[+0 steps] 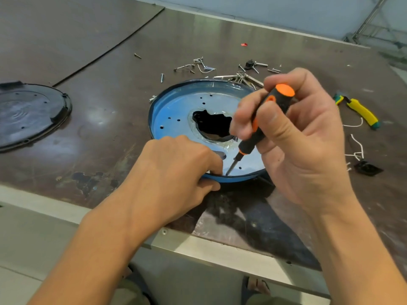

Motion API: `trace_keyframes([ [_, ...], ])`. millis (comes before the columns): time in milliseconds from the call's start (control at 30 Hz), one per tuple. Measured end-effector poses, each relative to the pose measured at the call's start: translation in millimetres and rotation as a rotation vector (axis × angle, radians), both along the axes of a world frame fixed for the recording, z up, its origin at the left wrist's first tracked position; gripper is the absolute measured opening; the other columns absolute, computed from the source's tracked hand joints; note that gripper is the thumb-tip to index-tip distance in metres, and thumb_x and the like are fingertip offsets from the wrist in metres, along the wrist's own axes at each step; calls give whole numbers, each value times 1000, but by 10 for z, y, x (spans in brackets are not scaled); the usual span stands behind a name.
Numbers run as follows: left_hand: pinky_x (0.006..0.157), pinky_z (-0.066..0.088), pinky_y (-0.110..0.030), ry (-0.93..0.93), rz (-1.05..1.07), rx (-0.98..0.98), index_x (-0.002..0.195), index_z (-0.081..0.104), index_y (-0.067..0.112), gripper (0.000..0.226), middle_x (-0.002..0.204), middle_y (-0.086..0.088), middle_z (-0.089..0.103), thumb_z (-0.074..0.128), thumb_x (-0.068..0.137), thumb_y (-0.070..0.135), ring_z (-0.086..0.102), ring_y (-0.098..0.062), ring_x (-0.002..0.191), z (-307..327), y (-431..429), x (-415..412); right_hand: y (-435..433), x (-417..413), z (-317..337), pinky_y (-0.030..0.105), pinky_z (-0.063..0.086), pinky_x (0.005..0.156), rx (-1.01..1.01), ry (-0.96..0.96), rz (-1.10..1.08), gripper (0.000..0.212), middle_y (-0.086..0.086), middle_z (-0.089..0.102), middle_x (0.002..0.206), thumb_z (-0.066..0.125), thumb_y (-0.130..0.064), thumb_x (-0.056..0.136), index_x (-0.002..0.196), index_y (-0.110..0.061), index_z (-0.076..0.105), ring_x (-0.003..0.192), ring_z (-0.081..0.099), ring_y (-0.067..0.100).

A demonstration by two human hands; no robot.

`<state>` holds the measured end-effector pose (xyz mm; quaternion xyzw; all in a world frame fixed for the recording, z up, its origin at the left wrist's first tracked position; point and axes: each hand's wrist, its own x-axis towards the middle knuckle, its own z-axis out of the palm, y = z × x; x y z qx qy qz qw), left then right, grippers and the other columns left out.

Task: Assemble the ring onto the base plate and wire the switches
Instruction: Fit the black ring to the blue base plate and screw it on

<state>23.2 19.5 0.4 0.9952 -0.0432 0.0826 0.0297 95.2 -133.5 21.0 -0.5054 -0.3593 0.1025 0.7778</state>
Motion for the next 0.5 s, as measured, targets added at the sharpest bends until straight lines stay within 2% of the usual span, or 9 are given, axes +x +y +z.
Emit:
trace_keyframes([
  [67, 72, 57, -35, 8, 2, 6, 104, 63, 44, 27, 111, 21, 70, 55, 85, 61, 66, -12, 103, 17, -6, 0, 9, 15, -16, 42, 41, 68, 5, 23, 23, 24, 6, 61, 80, 64, -24, 89, 106, -12, 51, 65, 52, 19],
  [133, 73, 57, -36, 6, 7, -2, 110, 64, 48, 30, 111, 21, 70, 57, 84, 61, 66, -12, 104, 31, -15, -2, 25, 20, -2, 38, 38, 69, 5, 75, 119, 24, 7, 58, 80, 51, -30, 95, 110, -12, 56, 67, 47, 20],
  [233, 75, 58, -37, 8, 11, 1, 110, 65, 47, 31, 109, 19, 72, 58, 84, 60, 66, -12, 103, 42, -24, 0, 2, 42, 20, 38, 36, 72, -6, 96, 185, 35, 9, 58, 84, 36, -25, 100, 117, -6, 59, 74, 46, 22],
  [333, 75, 57, -38, 19, 12, 4, 111, 63, 47, 29, 109, 16, 71, 57, 85, 60, 66, -15, 101, 29, -13, 6, -4, 3, 5, 36, 46, 81, -28, 52, 173, 26, 6, 61, 87, 43, -25, 97, 107, -8, 60, 83, 58, 21],
  [433, 77, 57, -37, 21, 10, 7, 113, 61, 48, 29, 110, 15, 71, 57, 86, 60, 66, -17, 100, 4, 7, 23, 40, -42, 5, 50, 50, 94, -29, -12, 118, 24, 3, 66, 89, 52, -25, 93, 106, -7, 61, 92, 67, 23],
  [500, 78, 58, -37, 23, 3, 2, 114, 62, 49, 31, 112, 16, 71, 57, 86, 61, 66, -15, 102, -4, 6, 26, 48, -38, 16, 48, 51, 94, -26, -32, 66, 24, 1, 69, 88, 56, -26, 91, 104, -7, 62, 92, 70, 27],
])
